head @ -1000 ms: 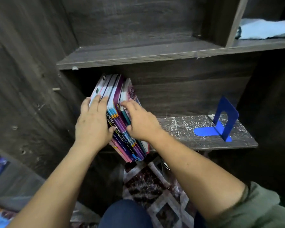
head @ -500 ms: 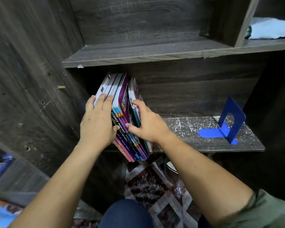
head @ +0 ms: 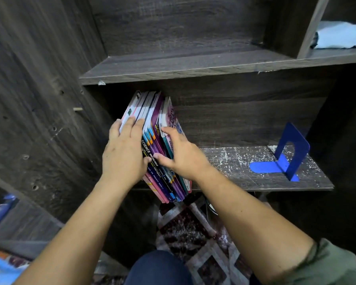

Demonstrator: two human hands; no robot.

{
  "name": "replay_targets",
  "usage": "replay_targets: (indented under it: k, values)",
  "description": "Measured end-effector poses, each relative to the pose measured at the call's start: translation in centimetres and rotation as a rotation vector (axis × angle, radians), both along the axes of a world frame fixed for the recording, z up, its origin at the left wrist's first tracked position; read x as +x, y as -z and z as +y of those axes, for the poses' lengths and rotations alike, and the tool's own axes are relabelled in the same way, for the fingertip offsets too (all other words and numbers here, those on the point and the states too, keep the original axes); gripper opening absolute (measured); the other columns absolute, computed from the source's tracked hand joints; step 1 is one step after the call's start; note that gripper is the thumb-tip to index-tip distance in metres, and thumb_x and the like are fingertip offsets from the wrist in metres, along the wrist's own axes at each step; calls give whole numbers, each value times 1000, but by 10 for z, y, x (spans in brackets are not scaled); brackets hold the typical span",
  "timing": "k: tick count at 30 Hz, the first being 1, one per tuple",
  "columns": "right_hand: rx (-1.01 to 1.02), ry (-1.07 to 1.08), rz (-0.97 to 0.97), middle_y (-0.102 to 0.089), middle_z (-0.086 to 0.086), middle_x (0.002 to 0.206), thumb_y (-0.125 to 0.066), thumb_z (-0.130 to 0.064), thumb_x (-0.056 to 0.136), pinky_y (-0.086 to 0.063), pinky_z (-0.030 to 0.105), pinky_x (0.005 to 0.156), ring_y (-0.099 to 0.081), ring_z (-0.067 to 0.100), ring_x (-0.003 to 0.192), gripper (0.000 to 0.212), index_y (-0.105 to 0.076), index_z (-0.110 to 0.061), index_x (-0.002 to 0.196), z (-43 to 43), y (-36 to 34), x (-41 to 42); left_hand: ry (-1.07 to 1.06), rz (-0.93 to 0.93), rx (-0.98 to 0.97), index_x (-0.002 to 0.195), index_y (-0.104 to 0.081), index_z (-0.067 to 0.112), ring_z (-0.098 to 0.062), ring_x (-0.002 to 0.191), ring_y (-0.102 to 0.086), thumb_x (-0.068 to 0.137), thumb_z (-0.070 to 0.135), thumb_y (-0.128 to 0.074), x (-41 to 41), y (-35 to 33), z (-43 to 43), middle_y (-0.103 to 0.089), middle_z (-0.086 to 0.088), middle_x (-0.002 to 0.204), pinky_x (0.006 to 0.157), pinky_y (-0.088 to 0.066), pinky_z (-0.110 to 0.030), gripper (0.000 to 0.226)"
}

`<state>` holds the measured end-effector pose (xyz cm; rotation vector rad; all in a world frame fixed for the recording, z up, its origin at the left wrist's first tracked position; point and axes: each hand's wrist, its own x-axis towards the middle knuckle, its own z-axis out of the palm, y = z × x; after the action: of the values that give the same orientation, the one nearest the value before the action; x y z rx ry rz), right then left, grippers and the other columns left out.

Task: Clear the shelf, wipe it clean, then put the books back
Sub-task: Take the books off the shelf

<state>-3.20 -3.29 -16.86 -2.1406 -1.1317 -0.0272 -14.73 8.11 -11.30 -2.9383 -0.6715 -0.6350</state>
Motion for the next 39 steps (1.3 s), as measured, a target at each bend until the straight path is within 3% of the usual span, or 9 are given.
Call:
replay_targets:
  k: [5, 9, 13, 15, 18, 20, 22, 32, 39]
  values:
    - [35, 18, 4, -52, 13, 131, -53, -39, 92, -52, 51, 85, -58, 36, 107, 60, -25, -27, 144, 5, 1, -2, 4, -3, -9, 151, -24, 17, -28, 141, -17, 68, 29, -85, 0, 0, -1, -26, -1, 155, 110, -36, -46, 103]
    - [79, 140, 1, -50, 12, 132, -55, -25, 87, -51, 43, 84, -57, 34, 109, 65, -25, -25, 145, 11, 6, -9, 11, -10, -9, 151, -25, 16, -29, 142, -17, 68, 28, -85, 0, 1, -1, -26, -2, 155, 111, -35, -45, 103]
    - [74, 221, 79, -30, 7, 153, -62, -16, 88, -49, 39, 85, -57, 28, 115, 94, 4, -31, 153, 12, 21, -16, 15, -14, 2, 151, -25, 16, -29, 142, -17, 68, 28, -84, -1, 1, 0, -26, -2, 155, 113, -32, -42, 102]
    - [81, 300, 205, -32, 7, 153, -66, -17, 89, -49, 41, 86, -59, 29, 112, 106, 19, -32, 151, 11, 32, -18, 15, -15, 3, 151, -25, 16, -29, 142, -17, 68, 28, -84, -1, 1, 0, -26, -2, 155, 112, -33, -42, 103]
    - [22, 424, 324, -46, 10, 139, -70, -17, 86, -47, 39, 92, -56, 29, 116, 95, -2, -21, 152, 11, 58, -19, 10, -10, 8, 151, -24, 16, -29, 142, -16, 69, 28, -85, 0, 1, 0, -25, -2, 156, 112, -34, -43, 103]
    - [21, 485, 377, -51, 9, 131, -71, -19, 85, -46, 38, 94, -56, 29, 116, 70, -29, -14, 140, 12, 73, -18, 6, -7, 11, 152, -23, 17, -29, 142, -16, 69, 28, -84, 0, 2, 1, -25, -2, 156, 113, -33, -43, 104]
    - [47, 521, 434, -57, 7, 121, -73, -21, 84, -50, 39, 92, -59, 29, 110, 51, -41, -15, 124, 15, 82, -18, 8, -10, 13, 152, -22, 17, -29, 142, -16, 69, 29, -84, 0, 2, 1, -25, -2, 156, 113, -33, -43, 104]
    - [144, 516, 417, -65, 12, 99, -63, -19, 90, -53, 34, 75, -64, 32, 92, 34, -46, -12, 119, -2, 80, -7, -1, 2, -7, 151, -22, 16, -29, 142, -14, 70, 28, -84, 1, 3, 1, -25, -3, 156, 111, -33, -45, 103]
    - [52, 595, 45, -65, 19, 92, -62, -28, 85, -41, 41, 71, -60, 41, 88, 35, -50, -13, 114, -78, 37, 6, -56, 106, 10, 149, -24, 15, -33, 142, -17, 70, 32, -80, 3, -3, -1, -25, -7, 156, 111, -29, -57, 99]
